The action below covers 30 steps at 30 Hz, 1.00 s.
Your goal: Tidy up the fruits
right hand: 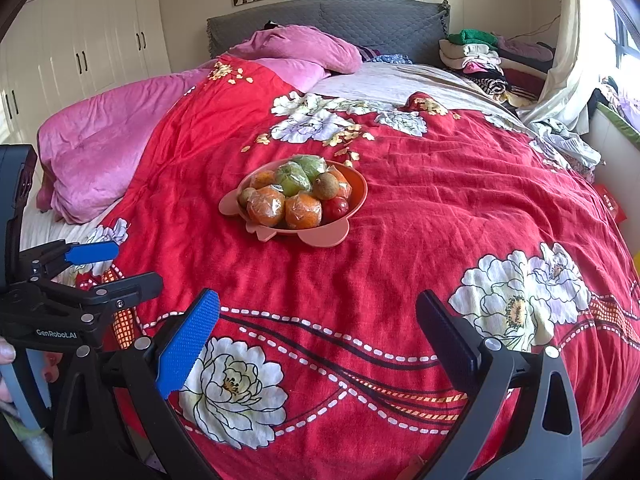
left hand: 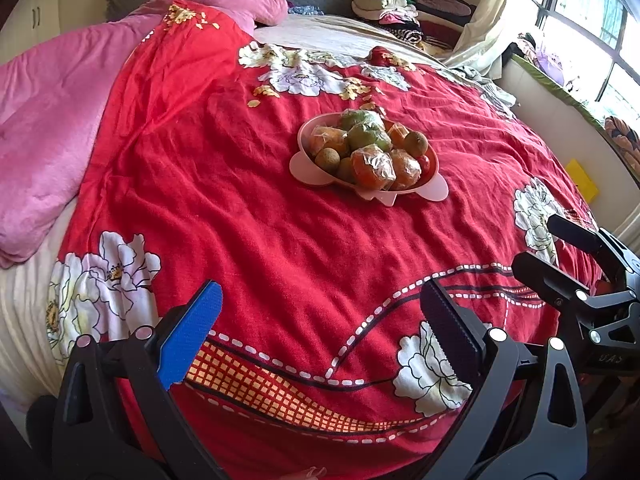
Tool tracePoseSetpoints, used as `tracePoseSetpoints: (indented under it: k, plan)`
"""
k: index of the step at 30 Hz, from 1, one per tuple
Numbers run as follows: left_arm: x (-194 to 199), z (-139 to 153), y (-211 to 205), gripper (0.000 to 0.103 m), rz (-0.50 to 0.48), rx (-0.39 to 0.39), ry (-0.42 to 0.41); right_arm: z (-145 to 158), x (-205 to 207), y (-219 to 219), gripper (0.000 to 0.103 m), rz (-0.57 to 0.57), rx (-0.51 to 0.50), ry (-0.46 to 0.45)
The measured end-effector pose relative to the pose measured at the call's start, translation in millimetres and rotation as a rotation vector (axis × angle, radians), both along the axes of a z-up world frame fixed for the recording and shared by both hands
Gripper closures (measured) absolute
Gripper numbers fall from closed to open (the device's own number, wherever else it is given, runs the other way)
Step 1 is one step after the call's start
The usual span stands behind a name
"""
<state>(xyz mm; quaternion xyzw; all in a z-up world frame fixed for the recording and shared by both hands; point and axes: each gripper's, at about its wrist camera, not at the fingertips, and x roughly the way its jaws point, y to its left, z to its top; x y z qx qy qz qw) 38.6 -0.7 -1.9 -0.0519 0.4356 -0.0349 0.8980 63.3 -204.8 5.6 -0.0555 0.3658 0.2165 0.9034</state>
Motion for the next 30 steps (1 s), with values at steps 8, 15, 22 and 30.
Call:
tracePoseSetpoints:
  k: [8, 15, 22, 30]
  plan:
    - [-0.8, 0.3, -0.3, 0.010, 0.005, 0.005, -0.002, 0.1, -0.2, -0.2, 0.005, 0.000, 0.000, 0.000]
    - [-0.4, 0.3, 0.5, 0.010, 0.006, 0.004, 0.001, -0.1, -0.7, 0.1, 0.005, -0.003, -0.001, -0.001]
    - [-1.0, -0.4, 0.0, 0.010, 0.007, 0.008, 0.002, -0.2, -0.7, -0.1, 0.005, -0.004, -0.001, -0.001]
    - [-0.3, 0.4, -0.6, 0.010, 0.007, 0.009, 0.003, -0.5, -0.5, -0.2, 0.005, -0.006, -0.002, -0.001]
